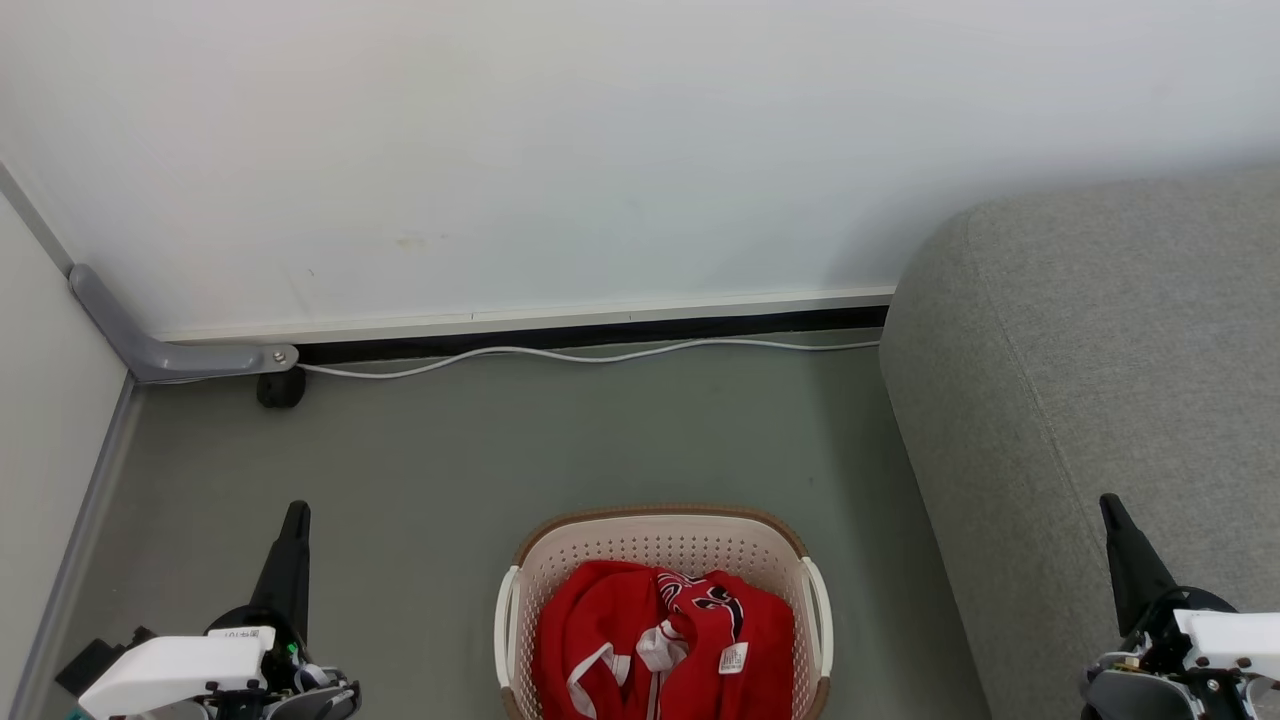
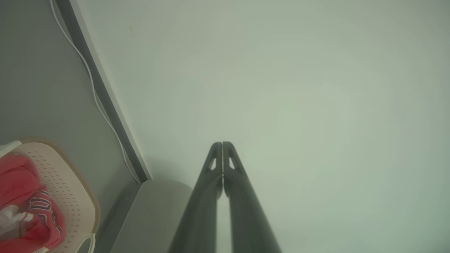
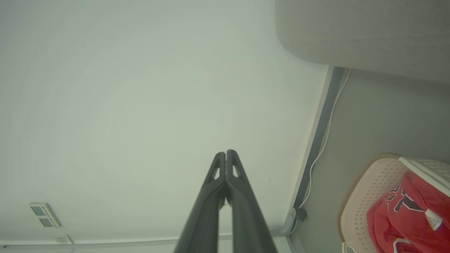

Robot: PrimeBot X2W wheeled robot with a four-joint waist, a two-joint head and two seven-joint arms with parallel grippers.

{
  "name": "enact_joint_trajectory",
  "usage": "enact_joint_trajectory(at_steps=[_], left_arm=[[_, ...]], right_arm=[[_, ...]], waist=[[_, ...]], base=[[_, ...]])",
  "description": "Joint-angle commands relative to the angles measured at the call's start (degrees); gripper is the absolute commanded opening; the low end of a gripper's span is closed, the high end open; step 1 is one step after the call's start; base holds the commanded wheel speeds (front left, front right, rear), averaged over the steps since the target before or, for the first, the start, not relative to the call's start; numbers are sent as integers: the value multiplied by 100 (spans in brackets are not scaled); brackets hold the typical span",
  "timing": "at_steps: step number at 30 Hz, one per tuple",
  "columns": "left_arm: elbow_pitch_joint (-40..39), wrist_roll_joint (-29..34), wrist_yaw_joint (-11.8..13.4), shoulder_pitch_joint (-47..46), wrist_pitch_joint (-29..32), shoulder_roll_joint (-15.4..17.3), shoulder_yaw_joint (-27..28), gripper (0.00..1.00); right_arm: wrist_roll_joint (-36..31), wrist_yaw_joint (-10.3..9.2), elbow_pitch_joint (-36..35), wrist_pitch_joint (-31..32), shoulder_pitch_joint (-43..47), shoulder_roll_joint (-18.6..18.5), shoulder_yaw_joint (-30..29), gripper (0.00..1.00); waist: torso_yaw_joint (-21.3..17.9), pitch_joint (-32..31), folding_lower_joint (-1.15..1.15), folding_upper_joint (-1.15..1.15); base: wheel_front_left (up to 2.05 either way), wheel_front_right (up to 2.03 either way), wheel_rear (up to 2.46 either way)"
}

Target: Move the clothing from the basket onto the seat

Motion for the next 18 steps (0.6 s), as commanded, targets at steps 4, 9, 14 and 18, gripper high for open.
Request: enact_joint_trajectory(at_steps=[4,9,14,18], left_arm=[[-131,17,-47,-327,34,53,183,0],[-131,17,-47,-327,34,53,183,0],[-131,17,-47,-327,34,53,183,0],[-131,17,-47,-327,34,53,183,0]], right_arm=[[48,9,-173,43,-211,-61,101,0],[48,9,-173,43,-211,-61,101,0],[48,9,-173,43,-211,-61,101,0],[48,9,-173,43,-211,-61,101,0]], waist=[[0,0,0,0],[0,0,0,0],[0,0,0,0],[0,0,0,0]], base=[[0,0,0],[0,0,0],[0,0,0],[0,0,0]])
